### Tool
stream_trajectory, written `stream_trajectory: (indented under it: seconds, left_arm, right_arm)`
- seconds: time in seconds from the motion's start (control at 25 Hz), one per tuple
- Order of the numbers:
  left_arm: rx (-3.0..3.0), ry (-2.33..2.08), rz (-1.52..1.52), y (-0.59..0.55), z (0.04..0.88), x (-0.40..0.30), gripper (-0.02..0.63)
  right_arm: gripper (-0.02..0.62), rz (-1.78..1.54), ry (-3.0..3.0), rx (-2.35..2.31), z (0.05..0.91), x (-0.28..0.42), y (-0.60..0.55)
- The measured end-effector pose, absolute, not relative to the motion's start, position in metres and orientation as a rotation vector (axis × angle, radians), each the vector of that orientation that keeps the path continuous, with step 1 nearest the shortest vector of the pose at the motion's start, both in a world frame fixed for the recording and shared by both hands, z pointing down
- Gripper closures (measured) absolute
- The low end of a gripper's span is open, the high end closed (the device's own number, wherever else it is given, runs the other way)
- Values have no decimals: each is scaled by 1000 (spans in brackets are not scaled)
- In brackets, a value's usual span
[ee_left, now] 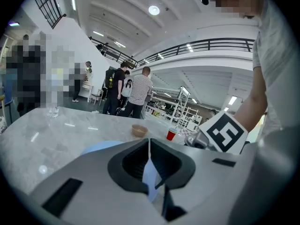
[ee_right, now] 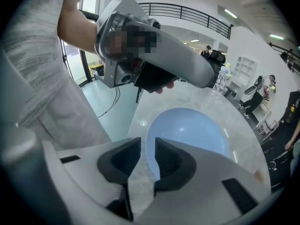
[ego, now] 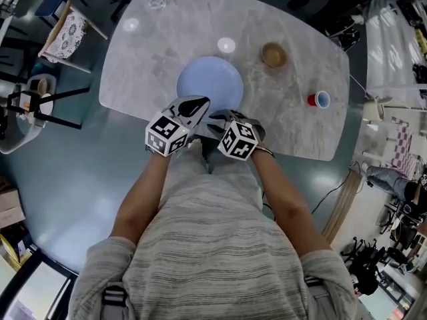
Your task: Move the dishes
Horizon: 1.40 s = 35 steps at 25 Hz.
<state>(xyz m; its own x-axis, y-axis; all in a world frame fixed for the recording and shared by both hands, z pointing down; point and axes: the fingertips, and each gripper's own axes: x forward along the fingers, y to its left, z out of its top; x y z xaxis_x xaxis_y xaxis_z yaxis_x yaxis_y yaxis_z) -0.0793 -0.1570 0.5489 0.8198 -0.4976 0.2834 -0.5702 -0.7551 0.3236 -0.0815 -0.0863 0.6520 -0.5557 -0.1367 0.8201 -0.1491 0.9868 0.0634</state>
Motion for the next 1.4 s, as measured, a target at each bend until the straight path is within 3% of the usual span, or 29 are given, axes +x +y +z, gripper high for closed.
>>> stream_trajectory:
  seconds: [0.56,0.8,1.4]
  left_arm:
    - [2589,-811,286,-150,560,-86,584]
    - [2586,-810,290,-151,560,-86,583]
    - [2577,-788,286,-173,564,-79,584]
  right_arm:
    - [506,8,-2024,127,705,-86,-81]
    - [551,8,-1996,144,713,-89,-83]
    - [555,104,-2003,247,713,-82,-116]
